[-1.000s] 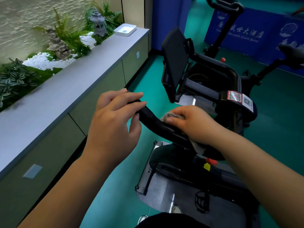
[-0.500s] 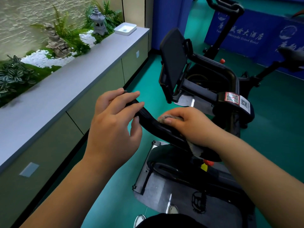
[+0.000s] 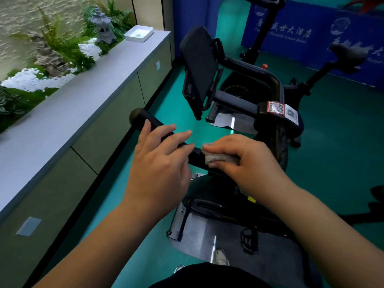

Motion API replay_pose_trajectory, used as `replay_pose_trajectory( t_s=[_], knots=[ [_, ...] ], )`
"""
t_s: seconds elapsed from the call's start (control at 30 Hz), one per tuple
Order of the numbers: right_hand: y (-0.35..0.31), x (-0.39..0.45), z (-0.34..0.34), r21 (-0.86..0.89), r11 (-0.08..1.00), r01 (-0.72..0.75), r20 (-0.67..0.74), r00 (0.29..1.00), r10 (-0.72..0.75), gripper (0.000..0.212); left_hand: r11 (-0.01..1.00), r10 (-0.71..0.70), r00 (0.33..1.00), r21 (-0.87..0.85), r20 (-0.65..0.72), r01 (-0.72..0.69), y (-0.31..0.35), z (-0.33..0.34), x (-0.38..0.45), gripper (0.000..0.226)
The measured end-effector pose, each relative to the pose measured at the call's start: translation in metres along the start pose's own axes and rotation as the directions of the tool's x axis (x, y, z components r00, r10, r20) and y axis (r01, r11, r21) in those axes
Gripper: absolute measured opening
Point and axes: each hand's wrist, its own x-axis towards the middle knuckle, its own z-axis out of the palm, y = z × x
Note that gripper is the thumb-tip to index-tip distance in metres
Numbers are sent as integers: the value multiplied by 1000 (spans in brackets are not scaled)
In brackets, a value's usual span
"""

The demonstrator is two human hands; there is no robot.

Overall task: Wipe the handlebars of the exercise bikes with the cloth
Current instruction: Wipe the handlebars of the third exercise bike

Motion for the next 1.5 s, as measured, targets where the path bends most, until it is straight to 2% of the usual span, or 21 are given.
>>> replay_pose_trajectory(
  t_s=[0.2,0.3,0.47,0.63,0.77,0.87,0.97,1.07,1.17,1.37,1.5],
  knots=[
    [15,-37,-21,-124,992,0,-105,994,-13,43,999,28,999,-16,30,-28,-2,-2,-1,26],
    [7,-35,-4,-156,988,18,-171,984,-45,39,999,35,999,-17,19,-35,-3,-2,-2,26],
    [-8,-23,21,-225,964,144,-149,972,-180,36,999,32,998,-13,48,-32,-3,-2,-4,29],
    [32,-59,-16,-272,960,74,-209,969,-134,37,998,24,998,-54,58,-21,3,1,-3,28],
    [34,-56,-12,-252,967,46,-235,966,-107,35,995,57,996,-88,63,-51,14,10,-3,29],
    [23,-47,1,-241,964,116,-214,962,-169,29,994,57,996,-93,72,-50,24,15,-2,28],
    [38,-58,-15,-244,952,184,-164,960,-227,26,994,47,996,-102,78,-39,33,19,-1,27],
    [74,-76,-46,-274,958,87,-244,957,-157,23,993,27,996,-117,85,-17,44,26,1,27],
    [90,-80,-58,-239,971,-13,-333,940,-69,31,992,12,995,-122,97,0,58,33,3,28],
    [78,-77,-36,-183,975,128,-261,950,-174,32,991,-81,991,-99,107,92,80,38,5,33],
    [101,-65,-55,-142,988,58,-299,949,-99,31,984,-154,983,-71,101,162,89,38,10,30]
  ],
)
